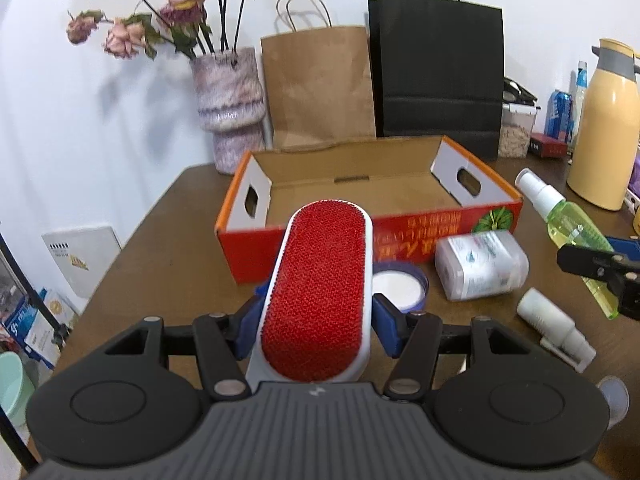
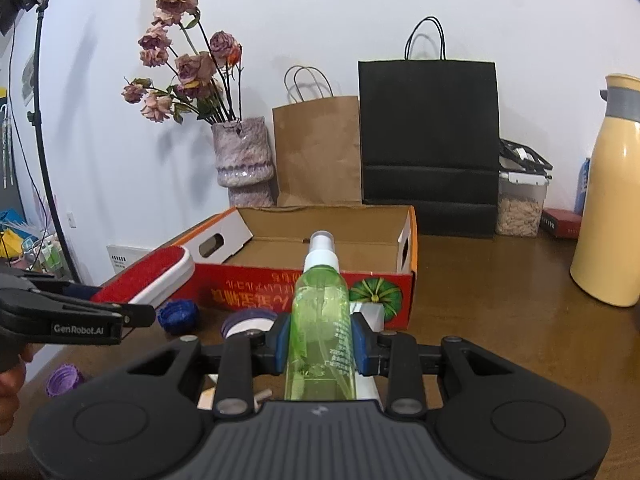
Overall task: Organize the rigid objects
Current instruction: 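Carry the lint brush and spray bottle into the box and release both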
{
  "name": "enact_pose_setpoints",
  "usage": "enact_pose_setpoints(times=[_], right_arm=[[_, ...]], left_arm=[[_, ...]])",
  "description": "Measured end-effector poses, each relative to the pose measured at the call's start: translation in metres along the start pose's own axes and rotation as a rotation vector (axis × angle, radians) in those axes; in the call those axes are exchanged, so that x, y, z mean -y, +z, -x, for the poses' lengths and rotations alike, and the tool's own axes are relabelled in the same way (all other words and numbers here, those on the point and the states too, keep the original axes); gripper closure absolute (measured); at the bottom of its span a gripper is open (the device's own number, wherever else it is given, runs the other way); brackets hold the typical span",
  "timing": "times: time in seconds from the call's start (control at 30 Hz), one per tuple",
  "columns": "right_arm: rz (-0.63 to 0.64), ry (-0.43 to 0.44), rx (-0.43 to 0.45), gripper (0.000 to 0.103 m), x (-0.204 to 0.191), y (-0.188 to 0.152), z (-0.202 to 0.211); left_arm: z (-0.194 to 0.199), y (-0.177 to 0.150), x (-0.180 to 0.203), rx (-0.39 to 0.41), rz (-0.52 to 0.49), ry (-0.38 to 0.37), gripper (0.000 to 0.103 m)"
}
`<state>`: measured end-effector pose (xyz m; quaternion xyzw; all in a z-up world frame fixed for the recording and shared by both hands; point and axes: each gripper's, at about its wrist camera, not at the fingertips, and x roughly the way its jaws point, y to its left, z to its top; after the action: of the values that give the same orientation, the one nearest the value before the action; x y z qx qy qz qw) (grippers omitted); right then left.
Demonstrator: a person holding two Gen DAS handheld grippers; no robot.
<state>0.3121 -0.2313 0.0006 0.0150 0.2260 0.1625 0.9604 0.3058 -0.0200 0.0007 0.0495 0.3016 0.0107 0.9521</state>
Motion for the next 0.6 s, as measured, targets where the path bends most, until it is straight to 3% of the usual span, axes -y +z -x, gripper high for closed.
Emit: enact_pose_setpoints(times=[0.6], right_arm=[[0.026, -0.010, 0.017, 0.073, 0.005, 0.048, -0.052]], left_arm=[[-0.038, 0.069, 0.005, 0.059, -0.024, -0.003, 0.044]])
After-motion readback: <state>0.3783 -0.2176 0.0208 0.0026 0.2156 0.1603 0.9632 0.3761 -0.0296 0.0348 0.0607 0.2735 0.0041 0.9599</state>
